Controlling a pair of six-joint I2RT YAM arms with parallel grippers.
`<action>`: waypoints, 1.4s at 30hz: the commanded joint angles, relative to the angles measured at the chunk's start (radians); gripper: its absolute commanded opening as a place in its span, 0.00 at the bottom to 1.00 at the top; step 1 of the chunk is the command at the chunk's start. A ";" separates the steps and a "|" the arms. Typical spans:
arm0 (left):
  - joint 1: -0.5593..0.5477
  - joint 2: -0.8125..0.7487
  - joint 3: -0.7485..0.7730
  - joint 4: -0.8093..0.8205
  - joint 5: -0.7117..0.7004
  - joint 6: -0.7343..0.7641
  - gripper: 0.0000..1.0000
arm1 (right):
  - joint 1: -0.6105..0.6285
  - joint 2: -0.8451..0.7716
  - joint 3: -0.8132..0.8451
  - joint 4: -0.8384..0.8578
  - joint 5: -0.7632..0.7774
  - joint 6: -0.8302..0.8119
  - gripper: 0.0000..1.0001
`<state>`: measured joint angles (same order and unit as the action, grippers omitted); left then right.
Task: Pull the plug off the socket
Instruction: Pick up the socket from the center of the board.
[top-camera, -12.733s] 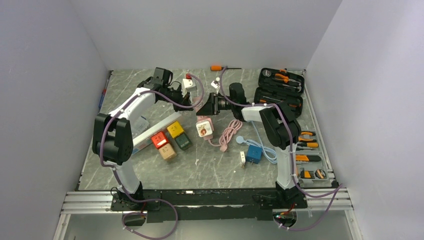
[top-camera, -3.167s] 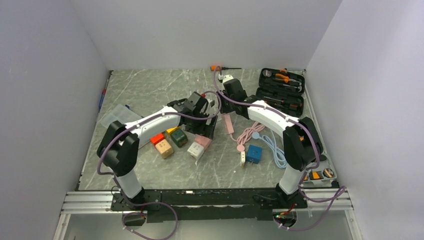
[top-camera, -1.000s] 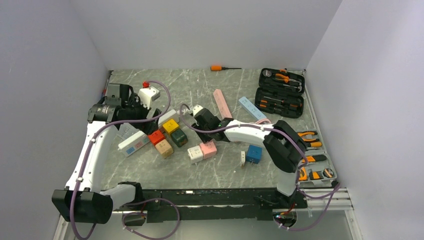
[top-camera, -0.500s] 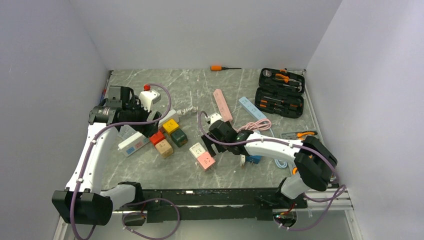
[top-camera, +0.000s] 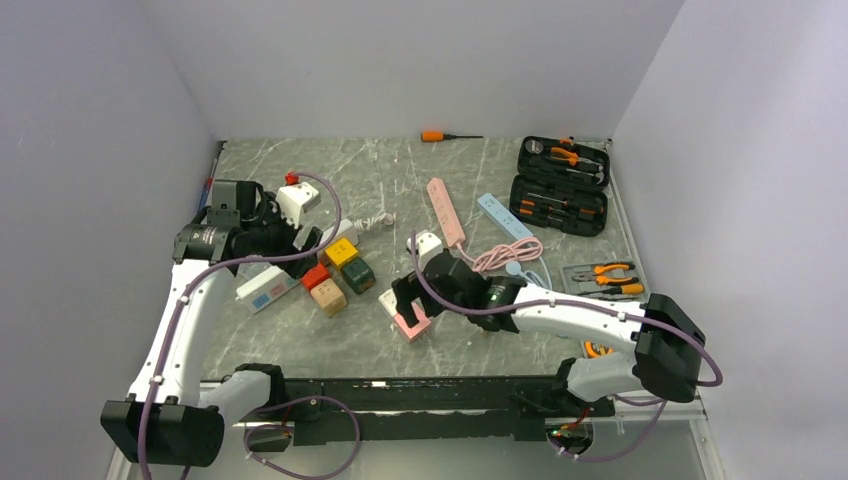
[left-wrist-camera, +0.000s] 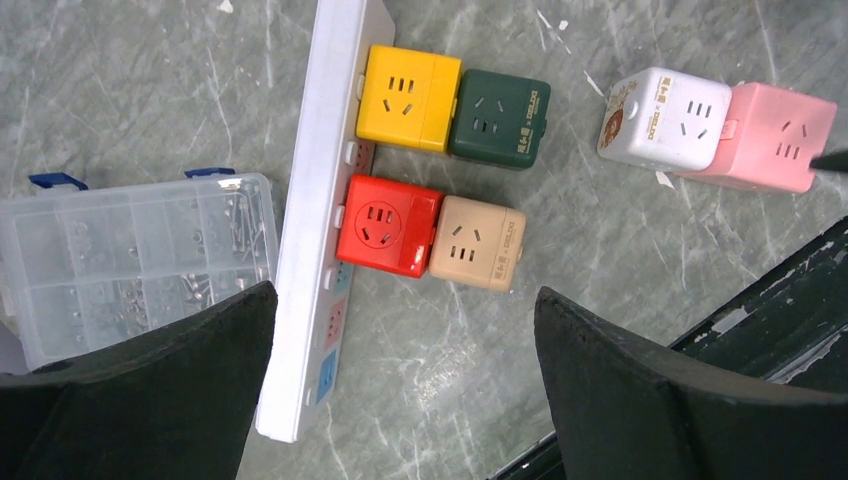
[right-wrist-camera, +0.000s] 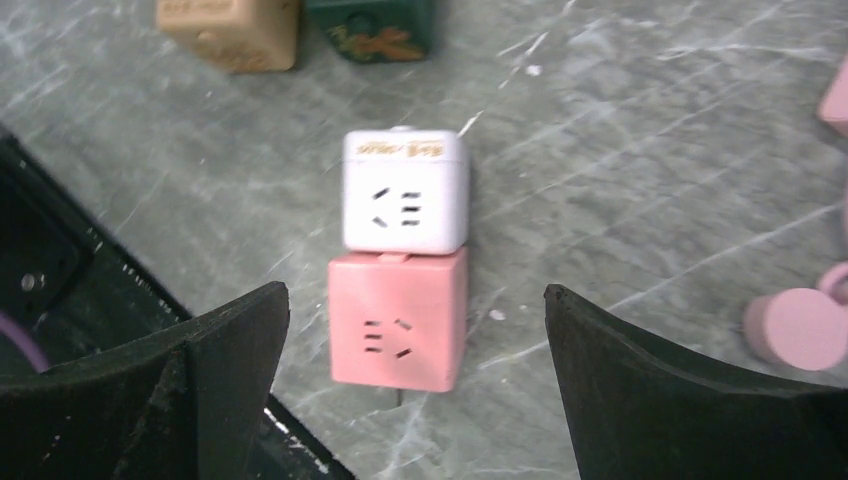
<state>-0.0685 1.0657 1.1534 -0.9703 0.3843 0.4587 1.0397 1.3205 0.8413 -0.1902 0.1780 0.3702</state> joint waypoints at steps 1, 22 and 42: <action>0.002 -0.043 -0.006 0.067 0.056 0.007 1.00 | 0.056 -0.013 -0.058 0.103 0.021 0.016 1.00; 0.002 -0.078 -0.001 0.086 0.139 -0.012 0.99 | 0.132 0.249 -0.028 0.163 0.053 -0.072 1.00; 0.001 -0.248 -0.075 0.130 0.327 0.383 0.99 | 0.135 0.083 -0.003 0.057 0.024 -0.062 0.00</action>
<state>-0.0685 0.8436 1.0798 -0.8856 0.5999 0.6823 1.1725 1.5414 0.7769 -0.0967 0.2260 0.3054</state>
